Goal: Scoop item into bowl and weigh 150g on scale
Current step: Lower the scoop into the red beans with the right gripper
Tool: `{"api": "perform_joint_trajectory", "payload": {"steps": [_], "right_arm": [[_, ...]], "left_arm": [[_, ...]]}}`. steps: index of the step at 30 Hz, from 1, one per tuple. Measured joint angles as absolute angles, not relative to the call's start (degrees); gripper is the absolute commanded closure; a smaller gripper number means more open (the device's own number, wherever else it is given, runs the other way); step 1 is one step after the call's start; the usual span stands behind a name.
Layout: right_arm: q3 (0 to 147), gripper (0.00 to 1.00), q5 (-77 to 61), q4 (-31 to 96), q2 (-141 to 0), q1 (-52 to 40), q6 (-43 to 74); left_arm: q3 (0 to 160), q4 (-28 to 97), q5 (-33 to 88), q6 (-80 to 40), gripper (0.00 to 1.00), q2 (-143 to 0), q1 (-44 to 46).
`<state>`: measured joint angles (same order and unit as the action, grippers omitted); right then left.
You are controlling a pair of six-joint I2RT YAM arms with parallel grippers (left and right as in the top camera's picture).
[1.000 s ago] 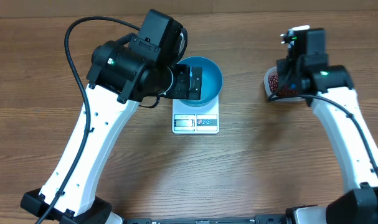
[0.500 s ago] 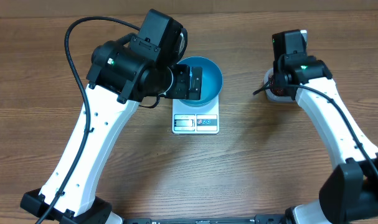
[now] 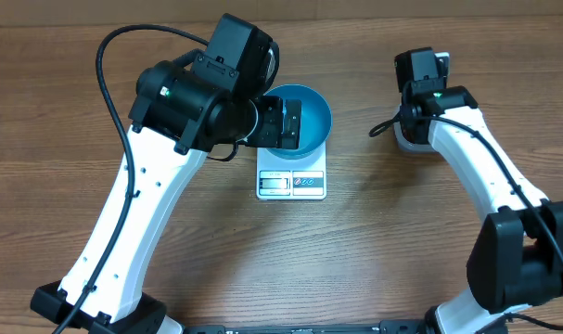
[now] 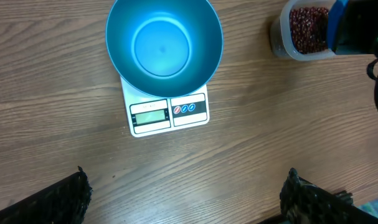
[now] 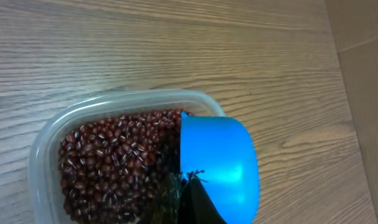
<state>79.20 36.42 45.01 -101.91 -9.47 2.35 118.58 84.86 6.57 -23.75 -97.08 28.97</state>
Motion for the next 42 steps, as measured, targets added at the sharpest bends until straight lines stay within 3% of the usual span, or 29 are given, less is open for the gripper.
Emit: {"api": "perform_joint_trajectory", "payload": {"steps": [26, 42], "right_arm": [[79.2, 0.96, 34.3, 44.2, -103.6, -9.5, 2.4], [79.2, 0.96, 21.4, 44.2, -103.6, -9.4, 3.0]], "left_arm": [[118.6, 84.9, 6.6, -23.7, 0.00, -97.1, 29.0], [118.6, 84.9, 6.6, -23.7, 0.01, -97.1, 29.0]]}}
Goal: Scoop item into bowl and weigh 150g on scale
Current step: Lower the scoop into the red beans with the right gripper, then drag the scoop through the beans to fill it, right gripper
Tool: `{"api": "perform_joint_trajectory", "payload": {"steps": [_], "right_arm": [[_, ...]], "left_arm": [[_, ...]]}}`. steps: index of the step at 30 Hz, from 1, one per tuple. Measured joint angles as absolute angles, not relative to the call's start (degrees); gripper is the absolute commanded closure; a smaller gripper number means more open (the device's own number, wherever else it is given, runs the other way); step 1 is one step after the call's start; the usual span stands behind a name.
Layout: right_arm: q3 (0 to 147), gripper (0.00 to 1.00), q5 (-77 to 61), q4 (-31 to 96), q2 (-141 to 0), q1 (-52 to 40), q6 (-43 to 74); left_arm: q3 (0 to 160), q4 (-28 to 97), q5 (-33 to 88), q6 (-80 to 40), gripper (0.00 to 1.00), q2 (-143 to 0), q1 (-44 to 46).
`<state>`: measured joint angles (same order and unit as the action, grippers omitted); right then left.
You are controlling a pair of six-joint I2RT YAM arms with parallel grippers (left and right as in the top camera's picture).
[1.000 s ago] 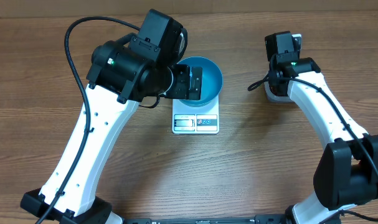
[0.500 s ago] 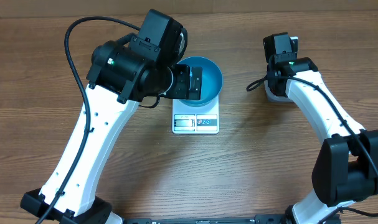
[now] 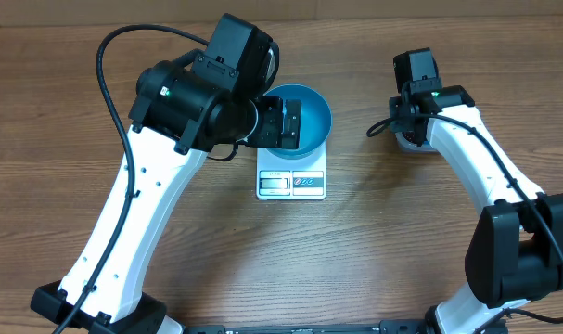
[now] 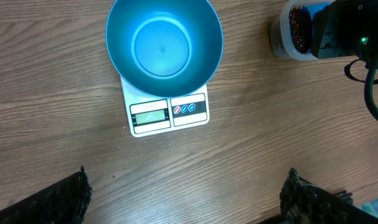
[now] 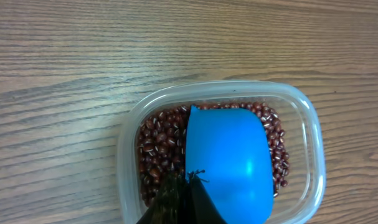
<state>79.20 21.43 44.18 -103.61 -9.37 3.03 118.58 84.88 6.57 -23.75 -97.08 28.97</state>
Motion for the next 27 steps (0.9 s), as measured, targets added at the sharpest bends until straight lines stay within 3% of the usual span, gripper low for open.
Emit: {"api": "perform_joint_trajectory", "payload": {"steps": [8, 27], "right_arm": [[79.2, 0.96, 19.4, 44.2, -103.6, -8.8, 4.5], [80.7, 0.96, -2.6, 45.1, -103.5, 4.0, 5.9]], "left_arm": [[118.6, 84.9, 6.6, -23.7, 0.00, -97.1, 29.0], [118.6, 84.9, 6.6, -23.7, 0.00, -97.1, 29.0]]}}
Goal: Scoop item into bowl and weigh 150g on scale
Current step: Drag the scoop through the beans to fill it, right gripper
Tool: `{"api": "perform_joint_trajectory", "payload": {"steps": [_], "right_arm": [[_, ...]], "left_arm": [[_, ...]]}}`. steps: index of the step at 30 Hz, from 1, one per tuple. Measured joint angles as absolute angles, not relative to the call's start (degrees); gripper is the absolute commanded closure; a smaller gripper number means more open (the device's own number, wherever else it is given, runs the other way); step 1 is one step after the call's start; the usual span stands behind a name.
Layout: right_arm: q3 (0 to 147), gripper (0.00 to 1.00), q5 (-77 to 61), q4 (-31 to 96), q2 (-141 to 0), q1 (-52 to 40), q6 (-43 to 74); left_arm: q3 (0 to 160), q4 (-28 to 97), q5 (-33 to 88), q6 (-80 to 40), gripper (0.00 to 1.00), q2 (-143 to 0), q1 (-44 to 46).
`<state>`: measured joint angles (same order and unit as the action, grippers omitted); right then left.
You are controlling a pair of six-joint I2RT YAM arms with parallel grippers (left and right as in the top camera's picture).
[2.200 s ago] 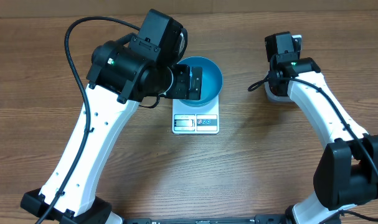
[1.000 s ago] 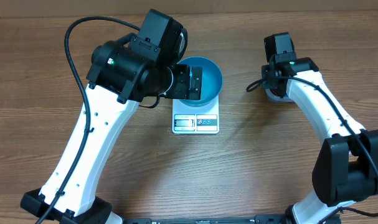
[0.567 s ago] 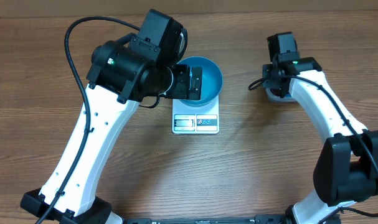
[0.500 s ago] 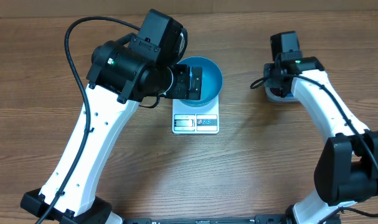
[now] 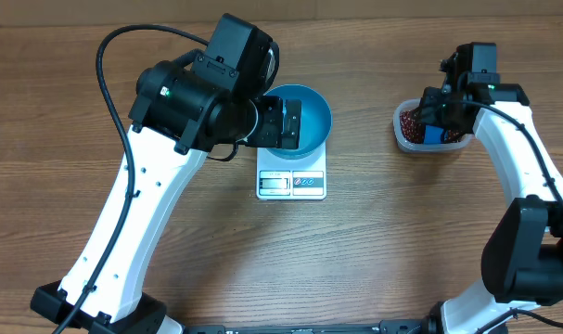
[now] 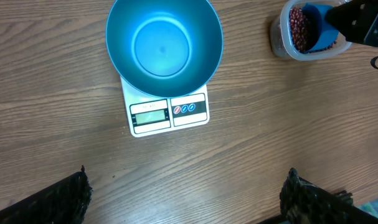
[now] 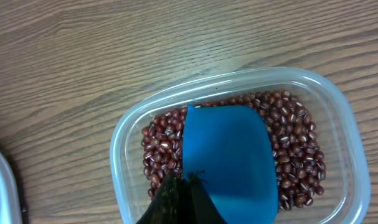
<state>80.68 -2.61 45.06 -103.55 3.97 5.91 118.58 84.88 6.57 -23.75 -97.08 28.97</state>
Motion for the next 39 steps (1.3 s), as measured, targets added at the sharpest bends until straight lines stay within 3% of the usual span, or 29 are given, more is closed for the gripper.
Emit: {"api": "perform_joint_trajectory", "payload": {"steps": [39], "right_arm": [[80.7, 0.96, -18.0, 49.1, -103.6, 11.4, 9.5]], "left_arm": [[118.6, 84.9, 6.6, -23.7, 0.01, -97.1, 29.0]]}}
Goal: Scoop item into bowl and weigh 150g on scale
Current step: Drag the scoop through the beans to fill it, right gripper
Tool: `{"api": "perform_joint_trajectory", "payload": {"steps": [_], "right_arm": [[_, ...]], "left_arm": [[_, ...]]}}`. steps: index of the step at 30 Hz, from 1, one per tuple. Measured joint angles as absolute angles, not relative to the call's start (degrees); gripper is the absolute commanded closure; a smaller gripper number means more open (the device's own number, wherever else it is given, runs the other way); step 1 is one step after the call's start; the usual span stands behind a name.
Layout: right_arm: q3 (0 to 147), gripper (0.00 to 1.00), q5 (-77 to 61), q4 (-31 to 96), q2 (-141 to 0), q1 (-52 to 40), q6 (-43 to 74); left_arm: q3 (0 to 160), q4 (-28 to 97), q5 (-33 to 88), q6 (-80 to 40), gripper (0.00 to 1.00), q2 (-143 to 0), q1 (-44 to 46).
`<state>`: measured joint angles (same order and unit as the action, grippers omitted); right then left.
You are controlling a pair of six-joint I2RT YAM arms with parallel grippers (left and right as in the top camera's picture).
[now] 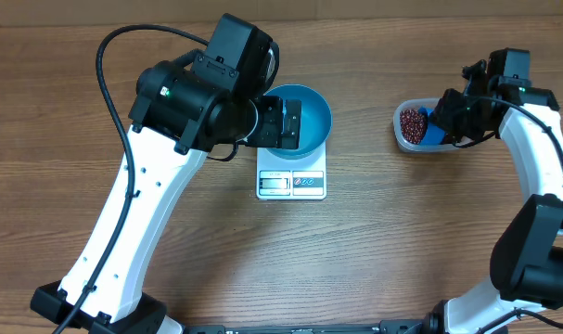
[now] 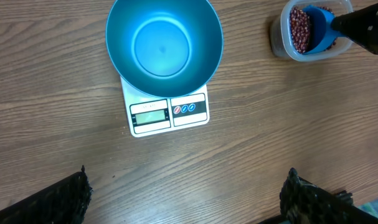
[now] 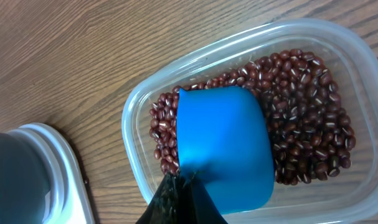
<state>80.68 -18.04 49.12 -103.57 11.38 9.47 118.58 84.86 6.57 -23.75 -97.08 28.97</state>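
A blue bowl [image 2: 164, 46] stands empty on a white digital scale [image 2: 169, 114] at the table's middle. At the right sits a clear plastic tub [image 3: 145, 106] of red beans [image 3: 307, 124]. My right gripper [image 3: 185, 186] is shut on a blue scoop [image 3: 223, 152], whose underside faces the wrist camera, lying down in the beans. In the overhead view the scoop [image 1: 433, 130] shows in the tub [image 1: 406, 139] by the right gripper [image 1: 453, 116]. My left gripper [image 2: 185, 196] hovers high over the scale, open, holding nothing.
The left arm [image 1: 184, 102] overhangs the bowl's left side in the overhead view. The scale's edge [image 3: 58, 171] shows just left of the tub in the right wrist view. A power cable [image 1: 123, 56] loops over the far left of the wooden table [image 1: 374, 250].
My right gripper has swung further right and turned, so the scoop now lies angled deeper in the tub's beans. The left arm, bowl and scale have not moved.
The right gripper held the scoop over the tub's right end, hiding the tub from overhead. Then it was centred over the beans. Later the arm stood to the right with the tub showing, and now further right with the scoop tilted into the beans. The bowl stayed empty.
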Motion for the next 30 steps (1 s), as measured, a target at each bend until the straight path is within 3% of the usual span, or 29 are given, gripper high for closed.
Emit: {"api": "perform_joint_trajectory", "payload": {"steps": [30], "right_arm": [[80.7, 0.96, -25.3, 51.0, -104.0, 15.7, 15.1]], "left_arm": [[118.6, 84.9, 6.6, -23.7, 0.00, -97.1, 29.0]]}}
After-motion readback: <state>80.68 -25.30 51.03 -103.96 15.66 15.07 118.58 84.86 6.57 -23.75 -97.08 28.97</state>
